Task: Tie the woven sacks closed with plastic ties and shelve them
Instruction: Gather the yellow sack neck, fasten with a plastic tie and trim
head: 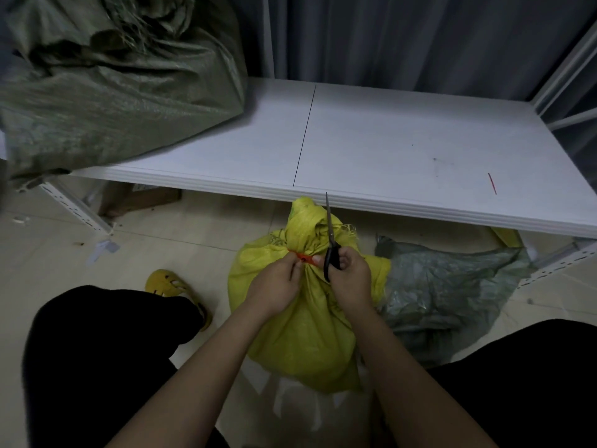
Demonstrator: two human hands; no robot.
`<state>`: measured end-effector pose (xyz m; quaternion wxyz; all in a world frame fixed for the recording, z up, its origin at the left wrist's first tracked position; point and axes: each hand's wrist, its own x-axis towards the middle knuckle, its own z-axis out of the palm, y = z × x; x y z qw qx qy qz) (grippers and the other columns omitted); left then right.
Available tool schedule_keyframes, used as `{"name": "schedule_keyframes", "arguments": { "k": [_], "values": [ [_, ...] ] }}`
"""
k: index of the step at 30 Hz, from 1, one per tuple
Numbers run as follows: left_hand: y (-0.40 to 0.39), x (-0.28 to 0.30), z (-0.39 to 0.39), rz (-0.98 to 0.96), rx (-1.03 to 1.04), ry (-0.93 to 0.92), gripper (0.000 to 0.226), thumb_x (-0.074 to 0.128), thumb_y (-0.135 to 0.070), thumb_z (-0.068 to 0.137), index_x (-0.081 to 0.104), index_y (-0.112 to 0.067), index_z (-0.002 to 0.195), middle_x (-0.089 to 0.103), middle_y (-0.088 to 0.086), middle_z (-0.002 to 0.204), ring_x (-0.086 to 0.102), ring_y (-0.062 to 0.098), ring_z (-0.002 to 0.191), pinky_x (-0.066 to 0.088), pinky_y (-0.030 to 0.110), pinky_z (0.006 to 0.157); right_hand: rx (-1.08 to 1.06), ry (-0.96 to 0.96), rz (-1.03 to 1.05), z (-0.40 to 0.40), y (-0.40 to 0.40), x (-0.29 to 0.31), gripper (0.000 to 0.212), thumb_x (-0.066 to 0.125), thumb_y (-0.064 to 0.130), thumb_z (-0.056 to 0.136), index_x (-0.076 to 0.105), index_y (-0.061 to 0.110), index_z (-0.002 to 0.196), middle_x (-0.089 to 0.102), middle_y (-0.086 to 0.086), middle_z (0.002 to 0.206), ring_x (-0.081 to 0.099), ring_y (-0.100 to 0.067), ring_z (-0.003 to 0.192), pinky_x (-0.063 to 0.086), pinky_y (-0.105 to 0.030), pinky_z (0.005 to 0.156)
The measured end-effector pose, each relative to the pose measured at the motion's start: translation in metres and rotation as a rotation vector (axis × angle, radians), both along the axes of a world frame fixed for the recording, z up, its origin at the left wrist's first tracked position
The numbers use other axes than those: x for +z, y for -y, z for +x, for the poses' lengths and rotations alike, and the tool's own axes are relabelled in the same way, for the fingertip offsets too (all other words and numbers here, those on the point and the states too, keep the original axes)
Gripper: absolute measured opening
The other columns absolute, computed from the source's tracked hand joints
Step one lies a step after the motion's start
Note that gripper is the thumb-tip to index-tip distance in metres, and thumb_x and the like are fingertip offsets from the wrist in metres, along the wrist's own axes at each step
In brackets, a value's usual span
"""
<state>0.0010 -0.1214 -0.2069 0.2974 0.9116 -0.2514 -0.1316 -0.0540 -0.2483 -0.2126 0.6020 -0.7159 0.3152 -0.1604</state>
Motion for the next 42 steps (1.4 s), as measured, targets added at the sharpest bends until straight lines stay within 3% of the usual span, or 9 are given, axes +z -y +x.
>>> {"name": "schedule_keyframes", "arguments": {
  "k": [4,9,12,16,22,26,30,36,42],
  "values": [
    [-0.009,-0.01,0.001,-0.101,0.06,-0.032,0.019,0.041,-0.021,0.098,0.05,-0.014,0.083,0.053,0.005,0.084,0.051,0.021,0.082,0.034,0.03,0.069,-0.026,-0.057,-0.175,-0.03,0.005,0.014,0.029,0.076,0.036,0.076,0.053,0.02,0.067,0.052,0.01,0.057,0.051,0.006,0.052,0.035,-0.009,0.047],
    [-0.013,-0.012,-0.004,-0.238,0.093,-0.194,0.023,0.043,-0.019,0.098,0.049,-0.016,0.075,0.05,-0.002,0.078,0.049,0.015,0.079,0.029,0.025,0.061,0.254,-0.24,0.026,-0.063,-0.003,0.022,0.04,0.077,0.047,0.068,0.055,0.015,0.061,0.061,-0.002,0.056,0.056,-0.012,0.053,0.046,-0.029,0.057],
    [-0.017,-0.009,-0.004,-0.283,0.093,-0.289,0.022,0.043,-0.021,0.098,0.052,-0.019,0.078,0.054,-0.004,0.083,0.049,0.01,0.08,0.034,0.016,0.064,0.37,-0.23,0.179,-0.074,-0.009,0.03,0.035,0.071,0.037,0.08,0.058,0.01,0.06,0.06,0.001,0.05,0.055,-0.007,0.046,0.047,-0.022,0.056],
    [-0.02,0.001,0.003,-0.282,0.069,-0.34,0.026,0.041,-0.026,0.099,0.058,-0.008,0.094,0.061,0.005,0.096,0.053,0.016,0.089,0.038,0.029,0.073,0.46,-0.214,0.187,-0.093,-0.006,0.036,0.044,0.06,0.043,0.083,0.057,0.009,0.055,0.058,0.002,0.048,0.055,-0.005,0.045,0.045,-0.013,0.054],
    [-0.022,0.009,0.0,-0.235,0.019,-0.307,0.026,0.039,-0.026,0.099,0.055,-0.009,0.09,0.06,0.006,0.093,0.054,0.02,0.089,0.037,0.03,0.072,0.589,-0.4,0.182,-0.101,-0.01,0.021,0.065,0.052,0.077,0.071,0.054,0.013,0.056,0.054,-0.002,0.056,0.052,-0.009,0.052,0.041,-0.021,0.063],
    [-0.031,0.007,-0.012,-0.218,-0.011,-0.277,0.019,0.042,-0.027,0.098,0.052,-0.016,0.087,0.062,0.004,0.099,0.056,0.017,0.094,0.038,0.028,0.074,0.665,-0.462,0.189,-0.092,-0.009,0.015,0.068,0.052,0.085,0.055,0.055,0.017,0.054,0.054,-0.002,0.057,0.05,-0.013,0.054,0.037,-0.032,0.069],
    [-0.04,0.003,-0.02,-0.204,0.024,-0.217,0.016,0.048,-0.026,0.096,0.058,-0.018,0.087,0.062,0.004,0.1,0.056,0.018,0.096,0.037,0.025,0.076,0.749,-0.528,0.202,-0.079,-0.002,0.02,0.073,0.061,0.084,0.054,0.058,0.012,0.068,0.055,-0.008,0.066,0.05,-0.016,0.059,0.037,-0.03,0.065],
    [-0.049,0.011,-0.027,0.098,0.123,0.147,0.024,0.051,-0.038,0.093,0.071,-0.028,0.102,0.067,0.002,0.097,0.061,0.021,0.093,0.042,0.029,0.07,0.829,-0.634,0.139,-0.05,0.002,0.031,0.063,0.062,0.08,0.057,0.055,0.018,0.063,0.053,0.0,0.06,0.05,-0.011,0.053,0.036,-0.023,0.058],
    [-0.053,0.014,-0.034,0.129,0.128,0.092,0.025,0.047,-0.034,0.095,0.069,-0.028,0.103,0.071,-0.001,0.098,0.064,0.02,0.094,0.042,0.028,0.068,0.834,-0.702,0.091,-0.029,-0.001,0.039,0.052,0.055,0.069,0.075,0.055,0.019,0.065,0.054,0.004,0.056,0.048,-0.007,0.047,0.028,-0.019,0.046]
  ]
}}
